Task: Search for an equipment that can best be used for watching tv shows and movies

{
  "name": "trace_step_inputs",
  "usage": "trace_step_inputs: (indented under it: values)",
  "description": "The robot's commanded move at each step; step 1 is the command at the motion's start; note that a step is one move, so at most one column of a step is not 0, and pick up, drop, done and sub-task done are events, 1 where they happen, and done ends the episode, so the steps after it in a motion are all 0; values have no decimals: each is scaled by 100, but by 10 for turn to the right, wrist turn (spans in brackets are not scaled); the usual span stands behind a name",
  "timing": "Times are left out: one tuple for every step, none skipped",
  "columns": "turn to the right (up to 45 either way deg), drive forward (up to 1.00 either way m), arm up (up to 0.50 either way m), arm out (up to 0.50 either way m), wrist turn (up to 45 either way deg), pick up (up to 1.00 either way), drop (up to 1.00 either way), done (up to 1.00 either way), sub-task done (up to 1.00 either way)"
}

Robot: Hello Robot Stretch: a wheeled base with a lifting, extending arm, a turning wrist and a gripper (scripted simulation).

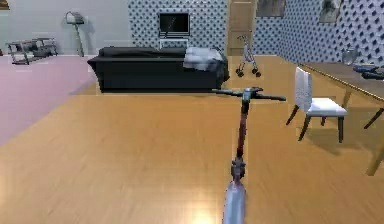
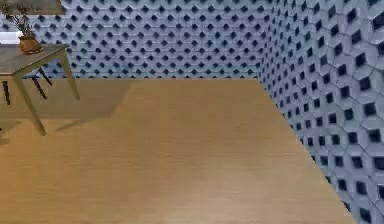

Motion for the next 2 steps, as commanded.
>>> trace_step_inputs:
  values:
    - [-450,0,0,0,0,0,0,0,0]
    - [0,70,0,0,0,0,0,0,0]
